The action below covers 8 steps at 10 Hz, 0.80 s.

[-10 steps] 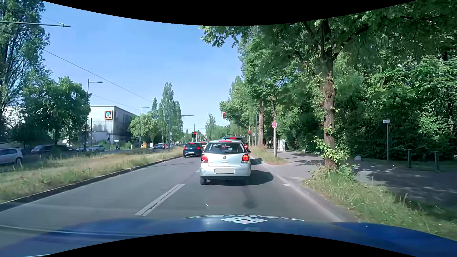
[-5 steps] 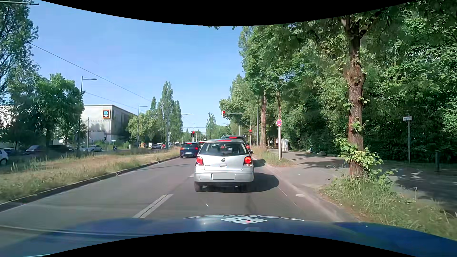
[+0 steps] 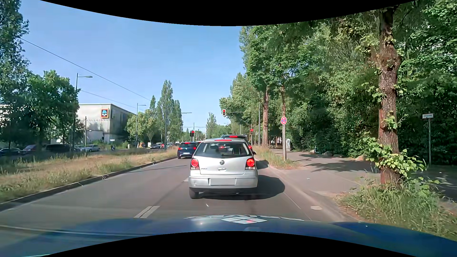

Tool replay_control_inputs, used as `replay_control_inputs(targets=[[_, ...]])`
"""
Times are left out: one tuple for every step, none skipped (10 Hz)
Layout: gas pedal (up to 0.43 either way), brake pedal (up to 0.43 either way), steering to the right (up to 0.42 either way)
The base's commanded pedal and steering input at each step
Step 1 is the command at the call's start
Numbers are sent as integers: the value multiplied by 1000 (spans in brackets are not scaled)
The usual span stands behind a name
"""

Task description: Follow the waypoints while adhering to traffic rules and regulations

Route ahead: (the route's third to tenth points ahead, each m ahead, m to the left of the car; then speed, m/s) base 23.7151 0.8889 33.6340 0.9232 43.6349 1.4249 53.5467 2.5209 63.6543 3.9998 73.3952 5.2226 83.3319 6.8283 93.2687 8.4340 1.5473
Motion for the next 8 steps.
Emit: replay_control_inputs(targets=[[0, 280, -11], [0, 274, -11], [0, 262, -11], [0, 238, -10], [0, 226, -8], [0, 226, -8], [0, 226, -8], [0, 226, -8]])
